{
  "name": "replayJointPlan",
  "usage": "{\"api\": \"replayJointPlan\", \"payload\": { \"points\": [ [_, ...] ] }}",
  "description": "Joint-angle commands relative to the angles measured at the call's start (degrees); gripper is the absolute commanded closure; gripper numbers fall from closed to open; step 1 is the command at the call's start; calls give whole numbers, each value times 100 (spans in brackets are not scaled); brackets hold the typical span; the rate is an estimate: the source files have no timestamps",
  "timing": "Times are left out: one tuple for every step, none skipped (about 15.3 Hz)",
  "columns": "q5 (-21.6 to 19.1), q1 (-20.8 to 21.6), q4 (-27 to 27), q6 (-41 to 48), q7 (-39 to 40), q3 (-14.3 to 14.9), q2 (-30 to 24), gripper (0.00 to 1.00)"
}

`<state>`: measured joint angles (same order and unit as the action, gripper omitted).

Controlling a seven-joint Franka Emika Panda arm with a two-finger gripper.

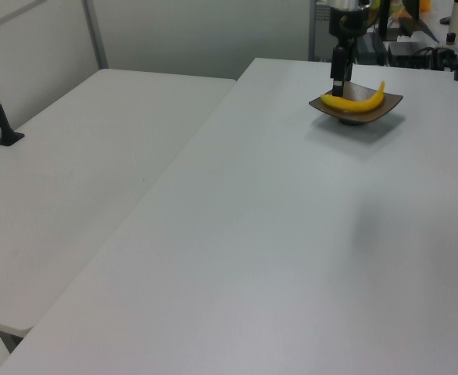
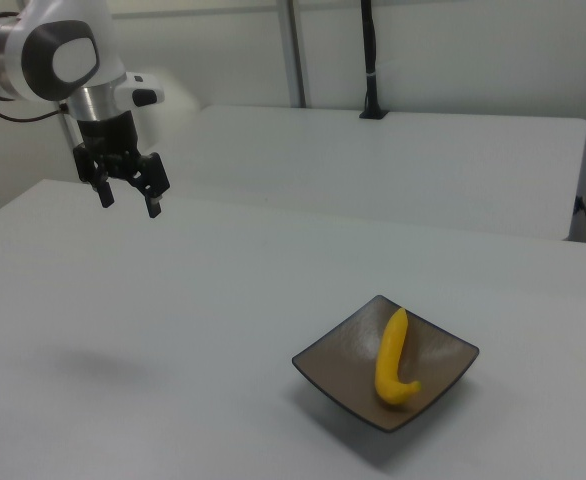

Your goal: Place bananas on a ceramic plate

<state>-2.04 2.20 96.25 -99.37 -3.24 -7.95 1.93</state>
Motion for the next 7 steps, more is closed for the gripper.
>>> {"api": "replayJointPlan", "payload": {
  "points": [
    [-69,35,122,-12,-125,48,-88,0],
    [-68,27,122,-12,-107,74,-70,0],
    [-16,27,140,-4,-55,83,-61,0],
    [2,18,140,14,-37,100,-61,0],
    [54,9,140,14,-28,109,-70,0],
    [55,-17,140,14,-37,118,-87,0],
    [98,-9,140,14,-72,118,-96,0]
  ]
}}
